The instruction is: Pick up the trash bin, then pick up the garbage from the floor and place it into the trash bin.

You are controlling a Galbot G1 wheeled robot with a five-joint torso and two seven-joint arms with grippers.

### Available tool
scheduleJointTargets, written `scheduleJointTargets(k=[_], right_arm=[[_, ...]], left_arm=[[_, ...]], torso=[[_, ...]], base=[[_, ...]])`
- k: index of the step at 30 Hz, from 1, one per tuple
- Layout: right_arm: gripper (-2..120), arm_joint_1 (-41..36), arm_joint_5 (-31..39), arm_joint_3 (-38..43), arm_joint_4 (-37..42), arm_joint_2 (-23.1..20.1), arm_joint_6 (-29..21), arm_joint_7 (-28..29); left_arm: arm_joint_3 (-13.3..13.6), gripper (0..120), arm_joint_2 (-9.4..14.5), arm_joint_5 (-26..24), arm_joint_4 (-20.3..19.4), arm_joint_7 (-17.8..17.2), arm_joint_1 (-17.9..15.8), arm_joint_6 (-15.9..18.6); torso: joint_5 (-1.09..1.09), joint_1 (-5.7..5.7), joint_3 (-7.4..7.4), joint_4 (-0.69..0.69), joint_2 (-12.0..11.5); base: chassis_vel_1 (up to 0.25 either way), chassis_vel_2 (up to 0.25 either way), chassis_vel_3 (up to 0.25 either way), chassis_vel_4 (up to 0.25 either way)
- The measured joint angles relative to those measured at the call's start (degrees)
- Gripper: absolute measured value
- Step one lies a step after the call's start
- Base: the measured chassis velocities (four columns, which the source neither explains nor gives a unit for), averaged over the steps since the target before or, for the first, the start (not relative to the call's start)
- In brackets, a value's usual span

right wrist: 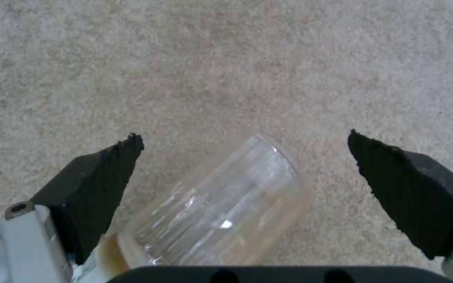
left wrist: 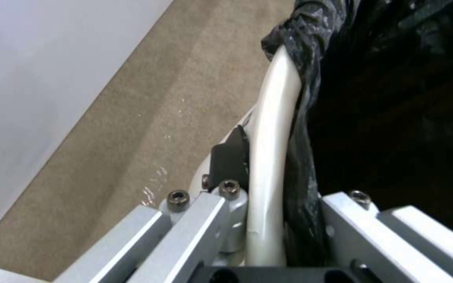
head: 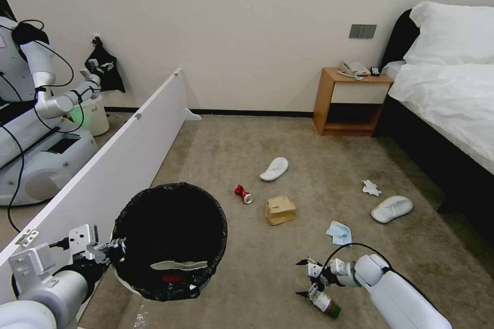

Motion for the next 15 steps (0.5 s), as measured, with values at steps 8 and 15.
scheduleJointTargets(k=[8, 15], right_arm=[[100, -1.0, 1.7, -0.3, 0.0, -0.5, 0.1, -0.8], [100, -2.6, 4.9, -0.4, 0.8, -1.5, -0.8, -1.1]], left_arm=[[-0.3, 2, 0.0, -0.2, 0.0, 0.0, 0.2, 0.0], [-0.3, 2, 0.1, -0.3, 0.0, 0.0, 0.2, 0.0]], torso=[[-0.01, 0.00, 0.00, -0.01, 0.0], [0.00, 0.00, 0.00, 0.01, 0.0]], base=[[0.000, 0.000, 0.000, 0.000], [0.000, 0.000, 0.000, 0.000]])
